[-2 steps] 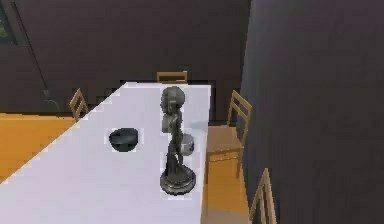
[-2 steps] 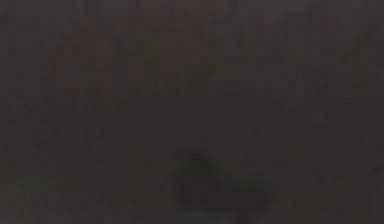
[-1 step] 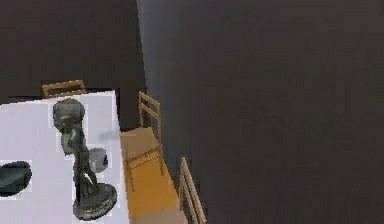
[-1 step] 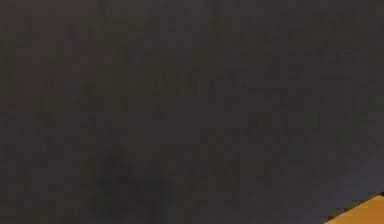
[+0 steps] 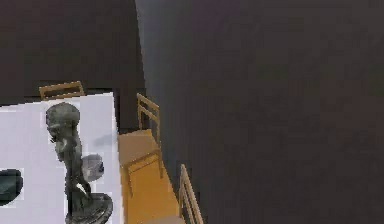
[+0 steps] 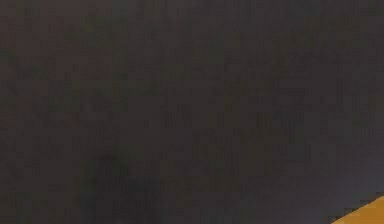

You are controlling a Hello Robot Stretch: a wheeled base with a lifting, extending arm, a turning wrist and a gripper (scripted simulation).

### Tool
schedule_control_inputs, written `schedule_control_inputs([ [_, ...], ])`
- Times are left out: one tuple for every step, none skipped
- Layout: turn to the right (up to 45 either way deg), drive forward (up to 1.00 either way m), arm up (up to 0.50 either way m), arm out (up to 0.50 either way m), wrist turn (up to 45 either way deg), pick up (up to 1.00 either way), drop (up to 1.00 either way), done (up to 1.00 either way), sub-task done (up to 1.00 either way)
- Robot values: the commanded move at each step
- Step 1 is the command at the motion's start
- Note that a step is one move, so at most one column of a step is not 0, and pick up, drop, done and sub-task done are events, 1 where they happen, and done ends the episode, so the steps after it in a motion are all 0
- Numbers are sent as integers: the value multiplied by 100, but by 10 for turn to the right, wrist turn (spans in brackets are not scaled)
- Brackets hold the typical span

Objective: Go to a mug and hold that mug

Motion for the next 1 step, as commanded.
schedule_control_inputs([
  [-450, 0, 0, 0, 0, 0, 0, 0, 0],
])
